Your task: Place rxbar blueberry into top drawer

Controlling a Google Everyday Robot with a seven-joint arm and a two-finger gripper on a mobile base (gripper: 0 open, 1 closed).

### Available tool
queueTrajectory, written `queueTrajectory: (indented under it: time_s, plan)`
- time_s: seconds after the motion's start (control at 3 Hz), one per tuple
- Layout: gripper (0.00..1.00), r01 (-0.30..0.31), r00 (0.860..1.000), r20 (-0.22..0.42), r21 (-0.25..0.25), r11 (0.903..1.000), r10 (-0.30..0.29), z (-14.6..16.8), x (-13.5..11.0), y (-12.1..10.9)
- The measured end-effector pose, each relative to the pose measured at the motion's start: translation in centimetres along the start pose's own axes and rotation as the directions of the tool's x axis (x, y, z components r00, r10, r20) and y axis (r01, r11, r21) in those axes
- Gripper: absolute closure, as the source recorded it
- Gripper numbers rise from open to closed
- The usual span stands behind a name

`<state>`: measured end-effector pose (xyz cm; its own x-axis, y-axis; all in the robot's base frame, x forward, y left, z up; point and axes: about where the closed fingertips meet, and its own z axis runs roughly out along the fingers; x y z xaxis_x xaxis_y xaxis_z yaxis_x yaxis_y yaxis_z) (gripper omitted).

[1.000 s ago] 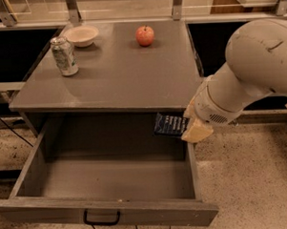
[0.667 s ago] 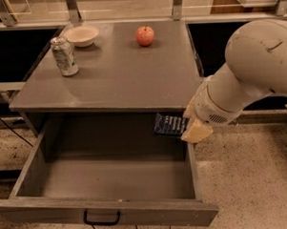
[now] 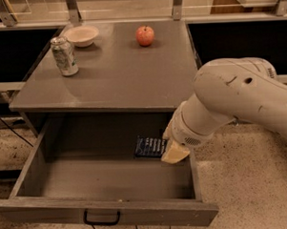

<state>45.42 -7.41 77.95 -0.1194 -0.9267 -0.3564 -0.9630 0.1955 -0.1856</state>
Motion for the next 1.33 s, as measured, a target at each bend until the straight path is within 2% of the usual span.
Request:
queueTrajectory:
  time_s: [0.67, 1.0, 1.33]
  plan:
    - [1.0, -0.008, 1.0, 0.012, -0.015, 0.9999, 0.008, 0.7, -0.1, 0.2]
    - [1.0, -0.015, 0.999, 0.041, -0.082, 0.9965, 0.018, 5.0, -1.6, 1.5]
    - [1.0, -0.02, 0.999, 0.037, -0.082, 0.9964, 0.023, 5.4, -1.5, 1.4]
